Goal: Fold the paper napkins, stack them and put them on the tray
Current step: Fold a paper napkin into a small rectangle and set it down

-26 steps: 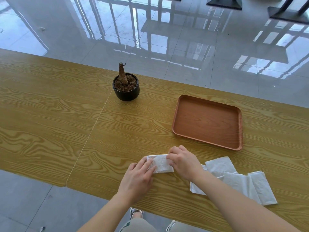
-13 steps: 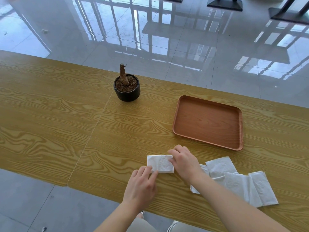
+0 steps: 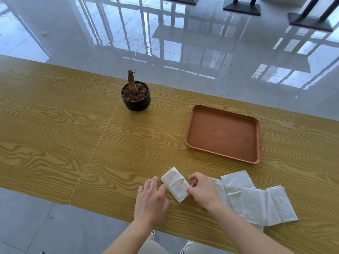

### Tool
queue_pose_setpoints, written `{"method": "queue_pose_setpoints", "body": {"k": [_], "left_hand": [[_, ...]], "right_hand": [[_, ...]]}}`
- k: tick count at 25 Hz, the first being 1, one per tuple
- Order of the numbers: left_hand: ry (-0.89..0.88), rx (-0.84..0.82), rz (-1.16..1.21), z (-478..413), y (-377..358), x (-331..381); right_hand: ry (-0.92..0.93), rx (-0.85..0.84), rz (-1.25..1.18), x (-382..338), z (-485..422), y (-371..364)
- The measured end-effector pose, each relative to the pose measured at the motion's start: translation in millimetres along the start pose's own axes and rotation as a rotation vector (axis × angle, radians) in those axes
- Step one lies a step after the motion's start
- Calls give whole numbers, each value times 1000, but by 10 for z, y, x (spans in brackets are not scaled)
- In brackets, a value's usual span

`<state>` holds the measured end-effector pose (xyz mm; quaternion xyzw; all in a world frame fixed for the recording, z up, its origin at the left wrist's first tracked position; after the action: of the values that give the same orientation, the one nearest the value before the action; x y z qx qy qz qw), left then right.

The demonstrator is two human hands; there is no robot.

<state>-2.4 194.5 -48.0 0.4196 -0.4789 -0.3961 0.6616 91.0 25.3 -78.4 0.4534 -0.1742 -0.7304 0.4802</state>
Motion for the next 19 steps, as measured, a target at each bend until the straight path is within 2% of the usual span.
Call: {"method": "queue_pose_setpoints", "body": {"k": [4,8,10,14,17,19], "left_hand": [[188,-43,225,73,-154,-94],[445,-90,516,155,-230,-211],[561,-114,644,184,-283,-236],[882,-141,1143,266,-508,-237],[1050,-130,1321,317,-603,-234],[1094,-150,1362,328,-647,-226]], "right_hand": [[-144,-46,-103,151,67,-143],[-299,-90,-484,245,197,-291],[-330,-121,-595,248,243,-342],[-346,-139,-663,222,271,-376],[-347,-131,-675,238,259,-351],[-343,-137,-662,248,248,-343]]}}
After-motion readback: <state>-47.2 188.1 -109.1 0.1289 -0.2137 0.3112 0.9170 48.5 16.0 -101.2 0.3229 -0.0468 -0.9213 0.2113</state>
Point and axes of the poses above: each hand's wrist, its own z-axis away from the middle knuckle, its own y-axis out of the back of the hand, x = y × z, the point moved 10 cm from there along -z, towards the middle knuckle, and after that the axes turned 5 degrees about z, right-handed, at the moved point
